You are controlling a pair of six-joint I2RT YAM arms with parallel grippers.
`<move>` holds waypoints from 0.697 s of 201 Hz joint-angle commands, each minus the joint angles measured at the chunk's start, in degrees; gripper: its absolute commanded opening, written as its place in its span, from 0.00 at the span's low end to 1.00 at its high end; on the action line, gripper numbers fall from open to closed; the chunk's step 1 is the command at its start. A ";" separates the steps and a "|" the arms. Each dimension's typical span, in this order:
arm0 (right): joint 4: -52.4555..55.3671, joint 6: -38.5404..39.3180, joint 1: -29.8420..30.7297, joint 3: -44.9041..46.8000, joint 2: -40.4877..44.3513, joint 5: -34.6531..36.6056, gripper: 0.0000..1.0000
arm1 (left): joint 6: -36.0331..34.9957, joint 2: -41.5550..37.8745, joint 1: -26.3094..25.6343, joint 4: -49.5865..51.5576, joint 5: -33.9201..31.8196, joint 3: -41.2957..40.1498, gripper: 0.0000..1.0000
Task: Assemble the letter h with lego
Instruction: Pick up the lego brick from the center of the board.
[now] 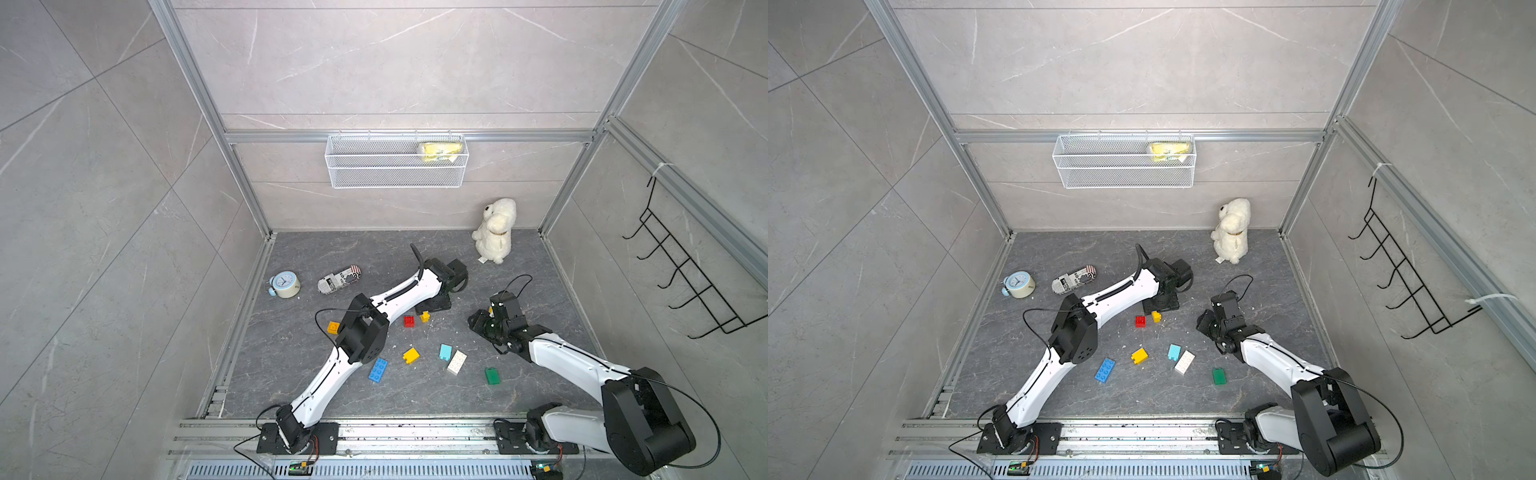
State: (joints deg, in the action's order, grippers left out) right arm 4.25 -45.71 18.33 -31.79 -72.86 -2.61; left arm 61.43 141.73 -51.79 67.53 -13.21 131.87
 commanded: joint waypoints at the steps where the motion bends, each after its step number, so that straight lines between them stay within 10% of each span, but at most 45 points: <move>1: -0.83 -0.96 -0.22 0.79 1.14 -0.65 0.43 | 1.36 1.15 -0.19 2.52 0.52 1.38 0.65; 80: -2.28 0.48 -0.22 0.50 0.21 -4.11 0.39 | 1.67 -1.85 0.13 -2.95 3.16 -5.88 0.33; 140: -19.44 1.69 -0.27 3.09 -3.69 -21.72 0.44 | -2.60 -24.74 4.64 -36.20 15.06 -40.19 0.08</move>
State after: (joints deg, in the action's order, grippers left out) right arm -4.12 -44.71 18.28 -30.72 -74.32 -13.82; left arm 61.17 128.11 -49.93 48.60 -5.52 102.67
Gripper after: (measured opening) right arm 0.433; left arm 0.255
